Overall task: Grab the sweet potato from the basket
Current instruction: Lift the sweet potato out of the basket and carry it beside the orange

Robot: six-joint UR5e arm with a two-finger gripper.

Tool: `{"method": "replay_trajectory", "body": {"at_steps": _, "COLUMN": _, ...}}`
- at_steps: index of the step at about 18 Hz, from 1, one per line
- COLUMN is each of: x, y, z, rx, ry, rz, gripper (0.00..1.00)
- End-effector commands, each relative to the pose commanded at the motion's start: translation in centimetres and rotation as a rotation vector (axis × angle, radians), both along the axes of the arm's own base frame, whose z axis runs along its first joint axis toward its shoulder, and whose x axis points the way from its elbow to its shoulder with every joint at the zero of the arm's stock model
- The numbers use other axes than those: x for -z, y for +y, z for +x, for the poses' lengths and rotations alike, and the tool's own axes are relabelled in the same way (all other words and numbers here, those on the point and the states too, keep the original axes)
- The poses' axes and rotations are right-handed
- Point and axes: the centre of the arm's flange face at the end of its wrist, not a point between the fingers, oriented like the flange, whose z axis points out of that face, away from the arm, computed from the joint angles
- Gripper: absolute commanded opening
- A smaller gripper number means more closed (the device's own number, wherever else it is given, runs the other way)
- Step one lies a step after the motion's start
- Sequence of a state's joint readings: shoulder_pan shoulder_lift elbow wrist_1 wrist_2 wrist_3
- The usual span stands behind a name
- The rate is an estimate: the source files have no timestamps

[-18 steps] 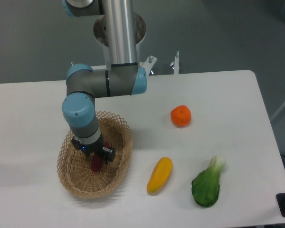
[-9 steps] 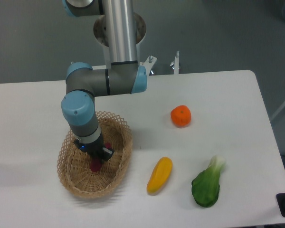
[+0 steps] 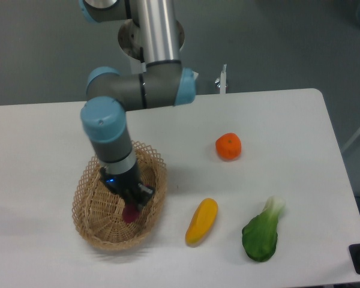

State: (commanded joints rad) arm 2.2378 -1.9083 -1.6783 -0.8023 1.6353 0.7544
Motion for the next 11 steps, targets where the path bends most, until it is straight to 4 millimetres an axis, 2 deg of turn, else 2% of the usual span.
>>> {"method": "replay_trajectory", "body": {"at_steps": 2, "x": -2.0, "y": -1.5, "z": -3.5, "rx": -0.037, "ry": 0.018, "rz": 0.021, "gripper": 0.26}}
{"method": "replay_trajectory", "body": {"at_steps": 4, "x": -2.3, "y": -3.5, "z": -6.7, "rx": -0.054, "ry": 0.025, "rz": 0.018, "gripper": 0.26}}
{"method": "replay_trajectory", "body": {"at_steps": 6, "x": -3.1, "y": -6.5, "z": -10.6, "rx": -0.042, "ry": 0.039, "rz": 0.016, "gripper": 0.26}}
{"method": "replay_trajectory", "body": {"at_steps": 11, "x": -2.8, "y": -11.9, "z": -17.0, "rx": -0.011, "ry": 0.053, "rz": -0.012, "gripper": 0.26}}
